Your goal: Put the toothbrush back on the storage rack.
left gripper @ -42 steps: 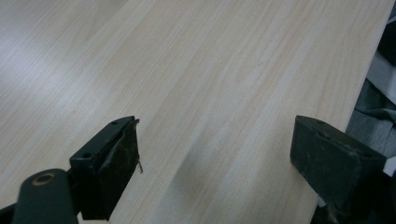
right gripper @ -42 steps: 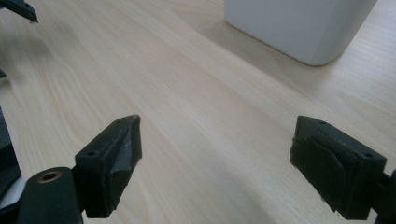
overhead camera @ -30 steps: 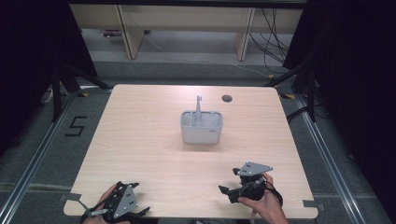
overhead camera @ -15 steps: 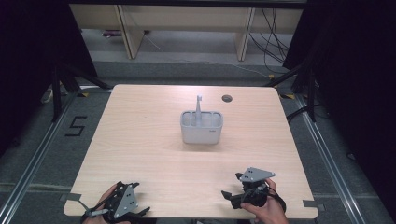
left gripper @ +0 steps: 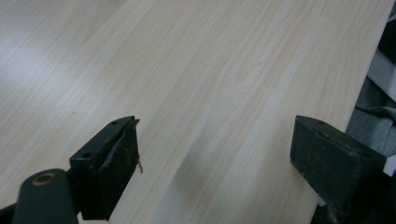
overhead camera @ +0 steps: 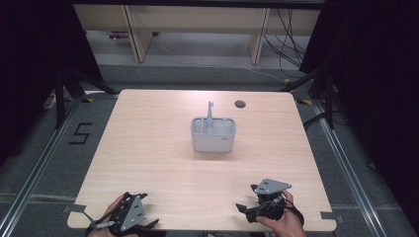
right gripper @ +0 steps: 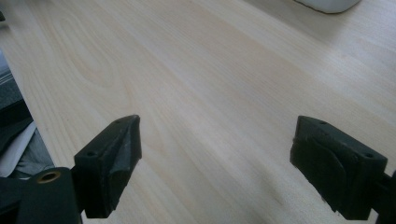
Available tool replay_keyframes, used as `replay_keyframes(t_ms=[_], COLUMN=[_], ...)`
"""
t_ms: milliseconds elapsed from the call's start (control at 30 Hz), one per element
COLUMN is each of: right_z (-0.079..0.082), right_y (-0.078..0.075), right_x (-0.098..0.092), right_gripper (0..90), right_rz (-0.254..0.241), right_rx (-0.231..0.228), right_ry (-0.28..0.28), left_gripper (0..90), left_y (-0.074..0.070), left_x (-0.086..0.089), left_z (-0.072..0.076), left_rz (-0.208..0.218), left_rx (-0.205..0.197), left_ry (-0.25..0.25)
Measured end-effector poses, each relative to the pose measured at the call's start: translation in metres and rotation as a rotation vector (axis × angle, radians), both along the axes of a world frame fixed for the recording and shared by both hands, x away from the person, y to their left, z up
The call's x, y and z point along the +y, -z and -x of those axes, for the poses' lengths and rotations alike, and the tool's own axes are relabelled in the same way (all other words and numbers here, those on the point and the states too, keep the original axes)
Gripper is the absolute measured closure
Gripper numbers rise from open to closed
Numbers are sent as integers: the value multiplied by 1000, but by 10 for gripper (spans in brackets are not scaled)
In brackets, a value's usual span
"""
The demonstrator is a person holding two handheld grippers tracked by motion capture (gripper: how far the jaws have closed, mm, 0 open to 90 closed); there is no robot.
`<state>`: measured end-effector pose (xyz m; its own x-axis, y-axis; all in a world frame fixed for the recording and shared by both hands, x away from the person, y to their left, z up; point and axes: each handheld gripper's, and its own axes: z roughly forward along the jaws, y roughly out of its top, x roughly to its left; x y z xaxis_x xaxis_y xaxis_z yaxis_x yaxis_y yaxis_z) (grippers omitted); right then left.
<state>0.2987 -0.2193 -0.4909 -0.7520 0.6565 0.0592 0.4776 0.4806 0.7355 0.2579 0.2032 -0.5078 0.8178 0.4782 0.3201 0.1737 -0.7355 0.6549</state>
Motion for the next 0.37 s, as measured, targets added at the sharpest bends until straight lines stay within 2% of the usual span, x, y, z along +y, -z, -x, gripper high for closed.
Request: replay_keyframes(t_ms=[267, 367], right_z=[1, 0], right_y=[0, 1], right_x=[1, 0], right_gripper=[169, 168], right_rz=[0, 3], right_rx=[11, 3], right_ry=[7, 2], left_gripper=[150, 150], left_y=[0, 0], left_x=[0, 0], left_z=[0, 0], left_rz=[-2, -3], left_rx=[-4, -4], left_ry=[-3, -3])
